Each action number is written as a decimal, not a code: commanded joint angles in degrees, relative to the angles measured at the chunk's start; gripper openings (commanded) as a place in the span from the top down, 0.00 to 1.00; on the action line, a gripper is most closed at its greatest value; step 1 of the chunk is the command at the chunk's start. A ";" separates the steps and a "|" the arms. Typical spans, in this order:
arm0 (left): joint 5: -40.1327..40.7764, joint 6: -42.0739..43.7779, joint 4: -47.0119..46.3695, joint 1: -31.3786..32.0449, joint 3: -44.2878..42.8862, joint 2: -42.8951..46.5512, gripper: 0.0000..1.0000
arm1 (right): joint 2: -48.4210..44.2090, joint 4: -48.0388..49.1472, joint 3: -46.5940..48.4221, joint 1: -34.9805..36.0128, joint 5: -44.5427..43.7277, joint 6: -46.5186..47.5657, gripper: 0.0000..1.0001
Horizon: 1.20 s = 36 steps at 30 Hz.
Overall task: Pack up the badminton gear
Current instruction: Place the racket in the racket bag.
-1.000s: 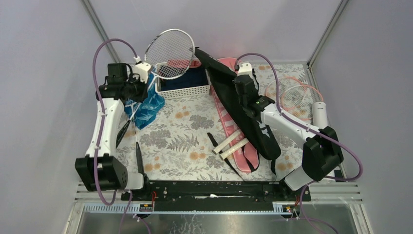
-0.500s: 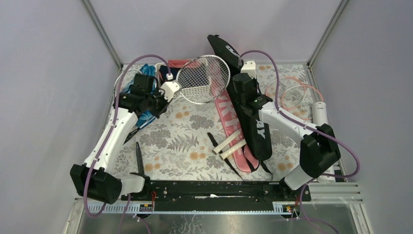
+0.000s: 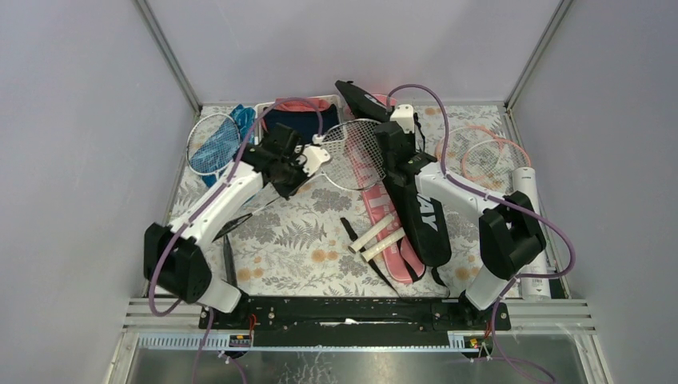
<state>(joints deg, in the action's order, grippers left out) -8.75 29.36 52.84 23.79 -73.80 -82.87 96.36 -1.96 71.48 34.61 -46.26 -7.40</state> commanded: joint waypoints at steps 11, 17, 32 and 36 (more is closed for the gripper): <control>0.87 -17.84 -3.18 3.90 -21.73 -21.63 1.00 | 2.32 -6.01 3.37 0.37 6.69 -12.54 1.00; -12.65 -27.66 -2.17 4.16 -30.28 -32.27 1.00 | 4.07 -7.23 4.80 0.42 7.61 -15.22 1.00; -27.07 -48.95 -32.16 6.87 -21.29 -35.15 1.00 | 5.25 -9.18 5.78 -1.19 18.16 -14.51 1.00; -27.69 -55.50 -40.93 7.10 -19.27 -35.82 1.00 | 4.28 -10.04 6.02 -2.72 24.40 -13.64 1.00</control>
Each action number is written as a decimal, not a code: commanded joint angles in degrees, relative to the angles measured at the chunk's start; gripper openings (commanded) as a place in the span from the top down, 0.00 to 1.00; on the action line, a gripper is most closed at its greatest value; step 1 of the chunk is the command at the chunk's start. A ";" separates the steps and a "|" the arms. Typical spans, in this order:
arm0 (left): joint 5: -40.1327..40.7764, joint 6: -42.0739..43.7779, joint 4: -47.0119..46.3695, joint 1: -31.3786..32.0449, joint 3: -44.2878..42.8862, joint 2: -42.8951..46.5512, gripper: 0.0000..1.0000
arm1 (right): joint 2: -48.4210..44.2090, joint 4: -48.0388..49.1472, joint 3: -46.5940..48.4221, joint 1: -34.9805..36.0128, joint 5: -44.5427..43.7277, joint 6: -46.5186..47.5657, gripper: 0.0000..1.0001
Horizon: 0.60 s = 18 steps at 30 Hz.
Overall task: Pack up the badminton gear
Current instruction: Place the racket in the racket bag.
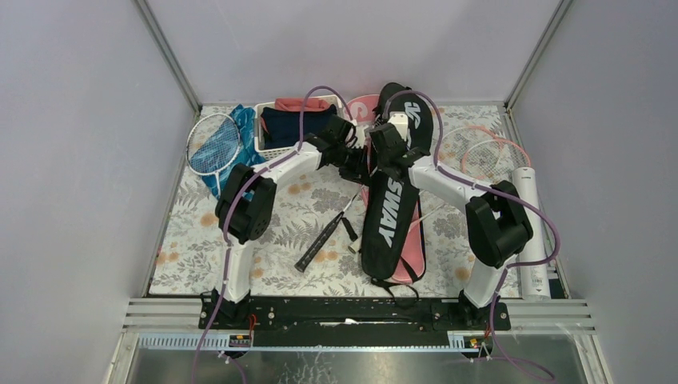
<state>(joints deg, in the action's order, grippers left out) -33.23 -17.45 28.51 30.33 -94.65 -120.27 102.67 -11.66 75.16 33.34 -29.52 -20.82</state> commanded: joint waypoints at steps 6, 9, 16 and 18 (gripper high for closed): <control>-2.68 -13.04 -26.79 0.78 2.42 -0.53 1.00 | -3.86 -1.08 1.70 -3.60 16.64 3.05 1.00; -3.38 -15.00 -30.60 0.87 2.15 -2.68 1.00 | -5.01 -0.56 0.43 -5.74 23.48 4.11 1.00; -4.43 -21.01 -39.55 2.30 0.57 -7.02 1.00 | -6.49 1.20 -1.74 -10.05 36.99 5.11 1.00; -5.02 -21.84 -40.77 2.97 -0.37 -8.06 1.00 | -6.88 1.45 -2.29 -10.34 38.27 5.94 1.00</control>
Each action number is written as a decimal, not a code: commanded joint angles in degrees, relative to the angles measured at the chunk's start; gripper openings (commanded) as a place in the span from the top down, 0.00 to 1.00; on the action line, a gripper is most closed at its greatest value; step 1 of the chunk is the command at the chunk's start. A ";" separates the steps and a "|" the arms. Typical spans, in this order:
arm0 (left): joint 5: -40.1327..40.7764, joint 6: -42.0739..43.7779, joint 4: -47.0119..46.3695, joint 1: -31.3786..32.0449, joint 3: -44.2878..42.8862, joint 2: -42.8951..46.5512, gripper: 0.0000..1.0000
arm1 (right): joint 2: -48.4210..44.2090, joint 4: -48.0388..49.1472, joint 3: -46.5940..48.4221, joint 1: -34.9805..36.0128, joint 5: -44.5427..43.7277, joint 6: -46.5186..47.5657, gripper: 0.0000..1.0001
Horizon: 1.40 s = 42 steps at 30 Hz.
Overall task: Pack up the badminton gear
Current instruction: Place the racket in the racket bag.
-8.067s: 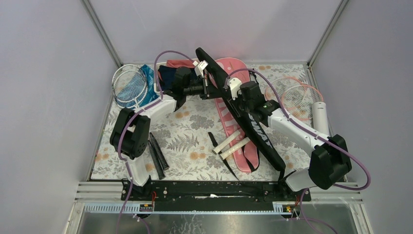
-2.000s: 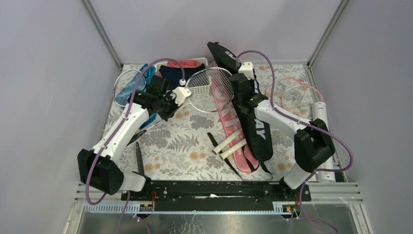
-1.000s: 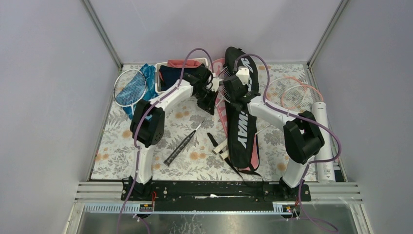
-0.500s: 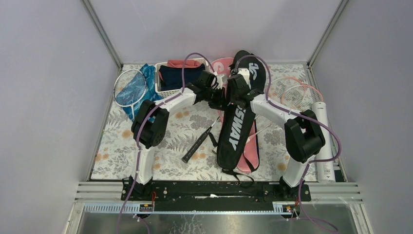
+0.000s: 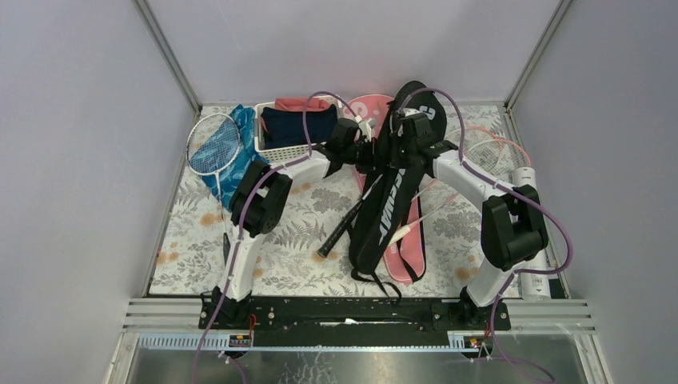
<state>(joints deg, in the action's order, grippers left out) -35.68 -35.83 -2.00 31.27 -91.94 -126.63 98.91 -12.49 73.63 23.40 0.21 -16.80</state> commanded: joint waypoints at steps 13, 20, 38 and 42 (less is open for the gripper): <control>-11.84 -6.47 -14.53 2.75 3.95 4.56 0.61 | -6.13 2.29 -4.40 -0.55 3.41 9.24 1.00; -12.94 8.42 -2.50 2.75 11.38 13.77 0.27 | -8.15 4.30 -7.63 -1.91 2.02 13.49 1.00; -12.03 20.94 5.03 6.43 29.10 22.15 0.13 | -6.38 6.18 -6.02 -4.05 3.55 9.14 1.00; -12.76 20.13 3.95 7.75 28.80 19.68 0.18 | -5.36 5.45 -4.80 -4.18 4.18 8.89 1.00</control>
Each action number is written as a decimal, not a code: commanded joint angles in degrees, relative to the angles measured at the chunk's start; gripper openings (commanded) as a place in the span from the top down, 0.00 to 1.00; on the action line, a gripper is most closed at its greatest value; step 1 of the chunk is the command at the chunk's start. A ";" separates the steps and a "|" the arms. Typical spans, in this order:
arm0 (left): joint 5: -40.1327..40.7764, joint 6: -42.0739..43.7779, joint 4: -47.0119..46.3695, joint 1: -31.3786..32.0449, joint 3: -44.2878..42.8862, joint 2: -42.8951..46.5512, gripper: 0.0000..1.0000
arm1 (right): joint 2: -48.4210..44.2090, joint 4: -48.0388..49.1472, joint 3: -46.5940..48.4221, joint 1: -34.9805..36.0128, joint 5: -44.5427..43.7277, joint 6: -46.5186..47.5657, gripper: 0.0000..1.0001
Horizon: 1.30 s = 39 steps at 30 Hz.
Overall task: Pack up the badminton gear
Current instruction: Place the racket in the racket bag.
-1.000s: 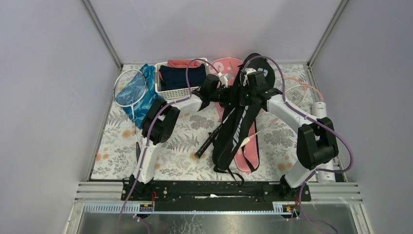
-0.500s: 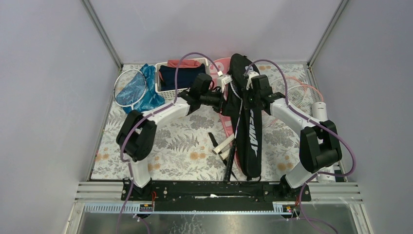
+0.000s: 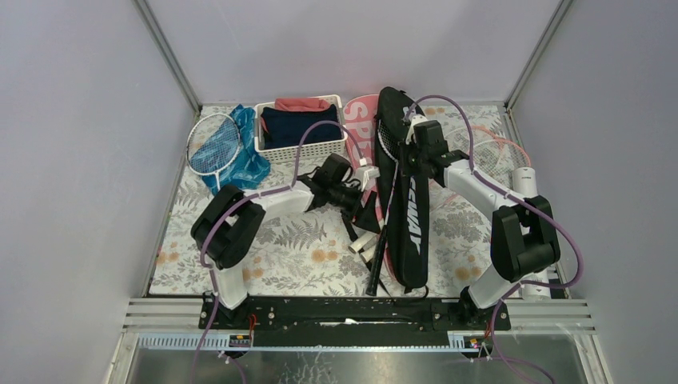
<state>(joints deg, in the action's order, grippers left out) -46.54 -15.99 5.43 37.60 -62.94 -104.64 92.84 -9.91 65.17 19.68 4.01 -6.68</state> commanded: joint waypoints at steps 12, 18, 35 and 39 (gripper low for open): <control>-4.81 -0.80 -3.35 3.57 -4.36 -8.27 0.33 | 0.08 3.50 3.49 -1.11 1.42 -1.07 1.00; -4.54 -0.71 -5.23 3.96 -5.34 -8.43 0.33 | 0.41 3.91 3.35 -1.38 2.05 -1.40 1.00; 5.80 -0.26 -9.05 3.92 -6.79 -5.19 0.34 | -0.37 5.17 1.48 -1.58 3.16 -1.88 1.00; 7.03 -1.27 -10.53 3.91 -9.52 -8.03 0.34 | -0.68 5.17 1.37 -1.62 4.22 -2.52 1.00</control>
<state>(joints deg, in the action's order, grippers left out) -41.54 -16.32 -0.78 41.21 -69.10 -109.84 93.80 -8.45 66.08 18.35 5.76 -8.01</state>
